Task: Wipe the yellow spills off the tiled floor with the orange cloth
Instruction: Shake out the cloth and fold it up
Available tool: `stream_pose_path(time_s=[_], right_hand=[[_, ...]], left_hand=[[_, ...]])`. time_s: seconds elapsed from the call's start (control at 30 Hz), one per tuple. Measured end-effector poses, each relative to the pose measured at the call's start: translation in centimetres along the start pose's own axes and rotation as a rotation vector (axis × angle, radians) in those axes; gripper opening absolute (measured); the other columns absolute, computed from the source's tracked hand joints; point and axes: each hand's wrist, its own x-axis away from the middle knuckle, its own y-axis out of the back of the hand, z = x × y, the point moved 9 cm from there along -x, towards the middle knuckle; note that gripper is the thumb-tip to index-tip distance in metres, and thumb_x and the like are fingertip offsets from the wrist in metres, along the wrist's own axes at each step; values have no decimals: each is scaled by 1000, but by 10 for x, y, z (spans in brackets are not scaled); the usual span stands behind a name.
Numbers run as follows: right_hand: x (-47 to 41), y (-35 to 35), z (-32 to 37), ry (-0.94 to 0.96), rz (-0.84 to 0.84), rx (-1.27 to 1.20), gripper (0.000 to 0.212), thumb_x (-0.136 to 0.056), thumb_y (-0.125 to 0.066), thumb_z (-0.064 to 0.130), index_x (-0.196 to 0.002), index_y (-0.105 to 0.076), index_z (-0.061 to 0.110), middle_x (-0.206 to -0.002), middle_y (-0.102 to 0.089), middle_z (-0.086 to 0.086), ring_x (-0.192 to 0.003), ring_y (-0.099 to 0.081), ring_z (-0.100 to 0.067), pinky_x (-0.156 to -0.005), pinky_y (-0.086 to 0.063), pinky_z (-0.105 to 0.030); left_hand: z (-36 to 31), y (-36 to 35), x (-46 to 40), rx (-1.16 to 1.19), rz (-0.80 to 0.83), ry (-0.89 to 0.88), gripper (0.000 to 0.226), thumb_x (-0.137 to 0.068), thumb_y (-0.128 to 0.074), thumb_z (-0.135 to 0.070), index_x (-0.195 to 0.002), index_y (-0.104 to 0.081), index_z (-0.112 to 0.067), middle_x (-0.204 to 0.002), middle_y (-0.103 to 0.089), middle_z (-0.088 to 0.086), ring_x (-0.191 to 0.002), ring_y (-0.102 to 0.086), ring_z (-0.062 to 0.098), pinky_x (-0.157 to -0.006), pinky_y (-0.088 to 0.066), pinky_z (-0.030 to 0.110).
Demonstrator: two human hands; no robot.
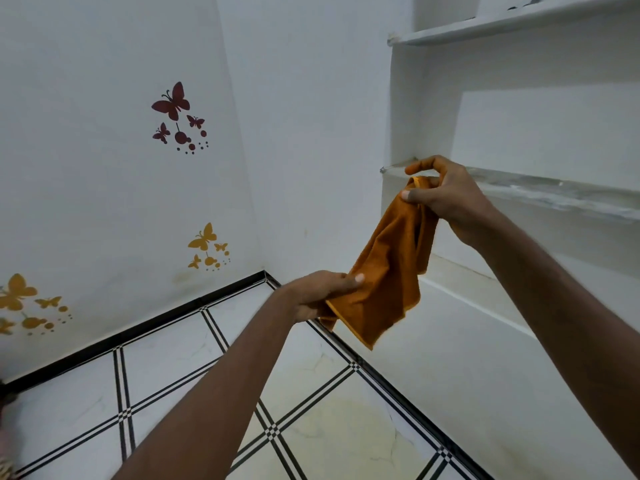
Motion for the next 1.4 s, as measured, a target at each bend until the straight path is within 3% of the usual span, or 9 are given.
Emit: stream_pose_path(time_s=[0.1, 0.2, 0.43, 0.63, 0.73, 0.87, 1.03, 1.23, 1.4], right_hand=[[-1, 16, -6, -53, -103, 11, 30, -91, -65, 0, -117, -65, 13, -95, -65, -14, -82, -64, -22, -86, -61, -43], [0, 24, -3, -95, -109, -39, 25, -96, -60, 3, -118, -65, 14, -94, -62, -18, -79, -63, -26, -86, -62, -43], [-7, 26, 6, -43, -148, 17, 23, -99, -52, 3, -111, -64, 18, -82, -61, -6, -68, -59, -15, -69, -56, -29], [-18, 61, -35, -152, -284, 260, 28, -98, -42, 0, -112, -64, 9, -88, -59, -6, -85, -63, -25, -79, -57, -40], [-18, 69, -39, -138, -275, 387, 26, -97, -43, 3, -109, -67, 7, -95, -63, -9, -94, -66, -30, -85, -60, -46], [-20, 74, -43, -157, -161, 303, 16, -100, -53, 4, -108, -67, 4, -99, -69, -19, -88, -71, -31, -72, -62, -39], [-18, 83, -31, -165, -34, 0, 20, -98, -60, 1, -118, -66, 2, -106, -65, -19, -85, -67, -23, -68, -57, -27], [-13, 83, 8, -2, -127, -151, 23, -97, -53, -1, -107, -69, 11, -87, -64, -8, -76, -60, -18, -72, -57, -28], [-6, 64, 11, 35, -40, -93, 23, -96, -54, -1, -100, -71, 14, -73, -65, -4, -64, -60, -14, -61, -54, -19]], left_hand=[[-17, 12, 13, -51, -80, -152, 68, -76, -83, -29, -136, -54, -15, -132, -61, 14, -117, -60, 36, -79, -59, 38], [-20, 40, 15, 185, -227, -267, 65, -72, -87, -22, -131, -59, -18, -131, -61, 15, -117, -61, 38, -96, -53, 54], [19, 12, -7, 595, -332, -61, 49, -78, -81, -9, -120, -59, 3, -120, -64, 20, -105, -67, 33, -77, -61, 44], [-23, 58, 2, 437, -455, -58, 51, -84, -66, 12, -131, -45, 12, -132, -55, 26, -102, -65, 30, -67, -62, 38], [-72, 76, 18, 227, -536, -182, 66, -79, -77, 0, -137, -46, 9, -137, -54, 21, -113, -61, 25, -68, -59, 24], [-119, 88, 45, -9, -568, -255, 45, -77, -80, -5, -119, -66, 2, -118, -69, 17, -102, -67, 21, -87, -55, 29], [-153, 80, 80, -152, -589, -344, 35, -82, -75, -5, -117, -70, -5, -114, -70, 10, -106, -64, 19, -76, -53, 24], [-154, 71, 162, 95, -946, -795, 33, -83, -77, -23, -116, -71, -22, -118, -68, 0, -107, -62, 16, -90, -54, 39], [-84, 58, 96, 420, -700, -491, 41, -82, -77, -18, -121, -66, -14, -116, -70, 11, -100, -69, 23, -86, -56, 38]])
